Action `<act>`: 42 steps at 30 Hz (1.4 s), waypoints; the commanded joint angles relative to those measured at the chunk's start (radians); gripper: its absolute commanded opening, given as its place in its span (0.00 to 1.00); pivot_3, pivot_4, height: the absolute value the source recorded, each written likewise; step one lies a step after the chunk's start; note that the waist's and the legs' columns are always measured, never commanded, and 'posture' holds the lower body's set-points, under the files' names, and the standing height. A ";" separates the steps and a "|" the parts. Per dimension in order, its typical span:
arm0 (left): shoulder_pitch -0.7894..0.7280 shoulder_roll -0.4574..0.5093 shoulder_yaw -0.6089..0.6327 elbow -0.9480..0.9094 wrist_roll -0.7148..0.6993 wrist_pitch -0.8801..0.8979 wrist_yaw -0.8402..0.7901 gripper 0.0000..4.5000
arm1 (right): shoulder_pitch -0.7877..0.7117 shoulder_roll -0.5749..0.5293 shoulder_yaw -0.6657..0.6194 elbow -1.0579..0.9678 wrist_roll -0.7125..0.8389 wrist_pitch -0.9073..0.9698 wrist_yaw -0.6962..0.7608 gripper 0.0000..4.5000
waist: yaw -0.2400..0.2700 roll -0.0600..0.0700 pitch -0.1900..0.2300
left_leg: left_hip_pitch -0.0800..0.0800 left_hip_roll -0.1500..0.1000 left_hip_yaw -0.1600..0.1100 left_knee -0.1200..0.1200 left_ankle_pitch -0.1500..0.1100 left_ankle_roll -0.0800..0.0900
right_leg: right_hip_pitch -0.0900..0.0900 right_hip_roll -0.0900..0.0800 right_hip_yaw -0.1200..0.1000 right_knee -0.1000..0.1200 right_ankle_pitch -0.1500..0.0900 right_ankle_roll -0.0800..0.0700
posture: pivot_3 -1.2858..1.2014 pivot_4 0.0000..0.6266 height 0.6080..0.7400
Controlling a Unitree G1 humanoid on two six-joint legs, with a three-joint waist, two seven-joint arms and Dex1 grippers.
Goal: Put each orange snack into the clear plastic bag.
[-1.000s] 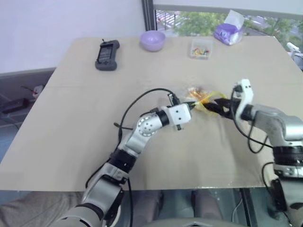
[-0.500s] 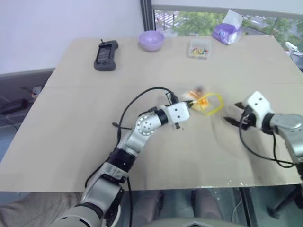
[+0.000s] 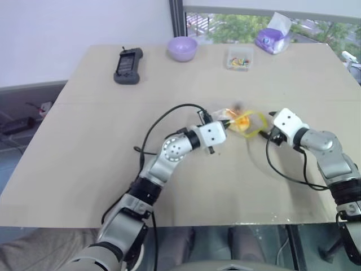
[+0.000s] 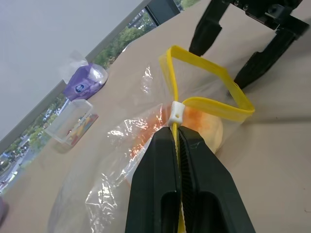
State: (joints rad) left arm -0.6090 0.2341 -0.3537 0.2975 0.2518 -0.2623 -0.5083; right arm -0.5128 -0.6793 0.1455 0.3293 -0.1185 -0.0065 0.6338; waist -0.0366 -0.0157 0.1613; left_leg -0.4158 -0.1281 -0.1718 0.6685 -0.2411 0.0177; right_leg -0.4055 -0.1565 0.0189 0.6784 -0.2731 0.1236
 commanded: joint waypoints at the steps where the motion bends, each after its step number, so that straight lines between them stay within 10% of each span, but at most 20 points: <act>1: -0.010 -0.005 0.012 -0.026 -0.008 -0.004 0.005 0.00 | -0.018 0.002 -0.020 -0.012 0.003 -0.026 0.006 0.33 | 0.000 0.000 0.000 | 0.000 0.000 0.000 0.000 0.000 0.000 | 0.000 0.000 0.000 0.000 0.000 0.000 | 0.52 0.24 1.00; 4: -0.010 -0.006 0.013 -0.023 -0.007 -0.005 0.007 0.00 | -0.020 0.003 -0.020 -0.009 0.002 -0.031 0.012 0.01 | -0.002 0.000 0.000 | 0.000 0.000 0.000 0.000 0.000 0.000 | 0.000 0.000 0.000 0.000 0.000 0.000 | 0.52 0.24 1.00; 28: -0.311 -0.018 0.159 0.233 0.059 -0.108 0.430 0.00 | -0.299 0.008 -0.147 0.158 -0.084 -0.268 -0.427 0.01 | -0.001 0.000 0.000 | -0.001 -0.001 0.000 -0.001 0.000 0.000 | -0.001 -0.001 0.000 -0.002 0.000 0.000 | 0.52 0.24 1.00; 42: -0.008 0.026 0.090 -0.024 -0.008 0.001 0.136 0.00 | 0.050 -0.087 -0.099 -0.278 0.014 0.000 -0.015 0.01 | -0.005 0.000 0.000 | -0.001 0.000 0.001 -0.001 0.000 0.000 | -0.002 0.000 0.001 0.000 0.000 0.000 | 0.52 0.24 1.00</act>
State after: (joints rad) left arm -0.6269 0.2554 -0.2670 0.3556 0.2684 -0.2855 -0.3450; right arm -0.4733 -0.7431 0.0673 0.1421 -0.1290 -0.0568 0.5755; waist -0.0421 -0.0154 0.1614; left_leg -0.4170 -0.1283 -0.1710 0.6681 -0.2411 0.0179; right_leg -0.4072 -0.1566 0.0202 0.6783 -0.2732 0.1235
